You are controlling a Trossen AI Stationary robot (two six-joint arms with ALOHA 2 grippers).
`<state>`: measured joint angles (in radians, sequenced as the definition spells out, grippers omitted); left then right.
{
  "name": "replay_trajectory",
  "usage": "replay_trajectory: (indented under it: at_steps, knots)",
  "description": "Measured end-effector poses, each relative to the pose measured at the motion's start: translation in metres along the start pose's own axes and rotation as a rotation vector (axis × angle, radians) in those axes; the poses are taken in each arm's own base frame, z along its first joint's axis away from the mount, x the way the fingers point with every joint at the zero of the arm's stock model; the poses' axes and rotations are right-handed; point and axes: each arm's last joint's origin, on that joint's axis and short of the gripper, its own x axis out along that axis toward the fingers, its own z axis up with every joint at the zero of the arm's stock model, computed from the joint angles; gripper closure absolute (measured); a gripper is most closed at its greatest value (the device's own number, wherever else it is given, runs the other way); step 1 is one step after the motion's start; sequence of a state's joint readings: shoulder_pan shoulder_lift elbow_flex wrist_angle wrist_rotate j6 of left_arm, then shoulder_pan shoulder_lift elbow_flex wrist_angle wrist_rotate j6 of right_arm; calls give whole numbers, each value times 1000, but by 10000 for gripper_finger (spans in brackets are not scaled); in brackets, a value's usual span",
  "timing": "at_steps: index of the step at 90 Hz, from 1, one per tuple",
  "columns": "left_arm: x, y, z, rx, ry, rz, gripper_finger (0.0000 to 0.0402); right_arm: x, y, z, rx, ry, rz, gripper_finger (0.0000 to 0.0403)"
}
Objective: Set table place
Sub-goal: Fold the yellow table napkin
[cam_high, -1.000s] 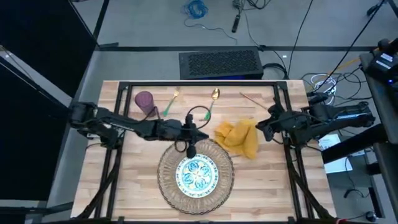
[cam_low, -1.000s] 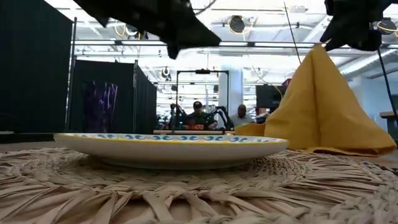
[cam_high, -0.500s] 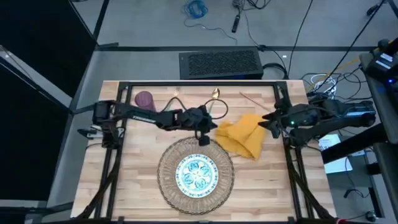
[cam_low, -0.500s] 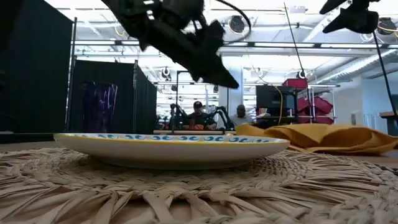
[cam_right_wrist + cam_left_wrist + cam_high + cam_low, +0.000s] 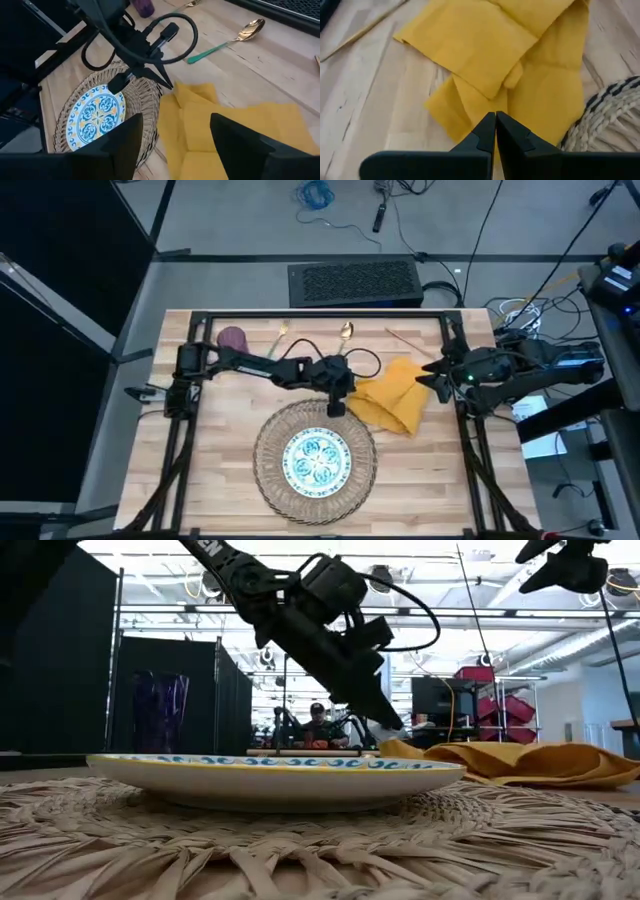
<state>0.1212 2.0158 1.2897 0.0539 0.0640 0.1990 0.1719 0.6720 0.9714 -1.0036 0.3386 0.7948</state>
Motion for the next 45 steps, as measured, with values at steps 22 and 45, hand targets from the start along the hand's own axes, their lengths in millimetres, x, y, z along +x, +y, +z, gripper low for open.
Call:
replay_trajectory:
  at_steps: [22,45]
  knots:
    - [-1,-3,-5,-13,57,-51,366,0,-1,-1,-5,12,-13,183]
    - [-4,-13,14,106,37,120,293,0,-1,-1,-10,12,-16,183]
